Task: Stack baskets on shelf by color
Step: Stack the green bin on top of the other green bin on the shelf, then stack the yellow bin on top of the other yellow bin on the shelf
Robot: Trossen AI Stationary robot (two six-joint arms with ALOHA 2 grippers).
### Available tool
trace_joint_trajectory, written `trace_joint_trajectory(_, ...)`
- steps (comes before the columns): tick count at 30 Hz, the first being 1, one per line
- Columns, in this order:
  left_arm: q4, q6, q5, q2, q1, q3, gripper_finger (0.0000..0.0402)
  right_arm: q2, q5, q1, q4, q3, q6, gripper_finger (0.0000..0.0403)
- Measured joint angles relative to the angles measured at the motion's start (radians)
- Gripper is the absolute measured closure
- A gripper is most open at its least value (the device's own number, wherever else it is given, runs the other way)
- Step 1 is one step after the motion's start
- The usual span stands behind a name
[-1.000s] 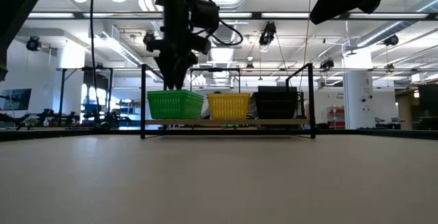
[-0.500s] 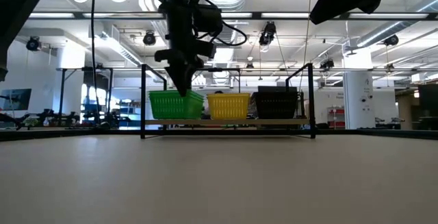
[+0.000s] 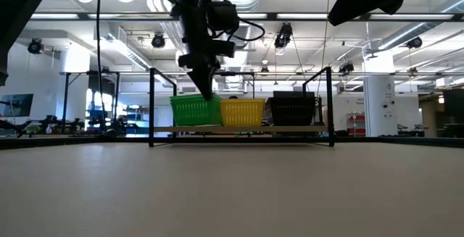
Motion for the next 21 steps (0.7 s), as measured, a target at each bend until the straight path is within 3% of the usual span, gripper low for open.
trace_joint_trajectory(7, -0.001, -0.094, 0.002, -0.005, 0.001, 0.007, 0.0366, 0.000, 0.000, 0.000, 0.001, 0.000, 0.000, 0.0344)
trace_joint_trajectory(11, -0.048, -0.163, 0.005, -0.026, 0.000, 0.033, 0.0321, 0.000, 0.000, 0.000, 0.001, 0.000, -0.004, 0.0344)
trace_joint_trajectory(15, -0.168, -0.325, 0.006, -0.065, -0.014, 0.093, 0.0273, 0.000, 0.000, 0.000, 0.001, 0.000, -0.033, 0.0344)
trace_joint_trajectory(21, -0.261, -0.579, 0.069, -0.210, -0.170, 0.085, 0.0248, 0.000, 0.001, -0.016, 0.001, 0.000, -0.077, 0.0344)
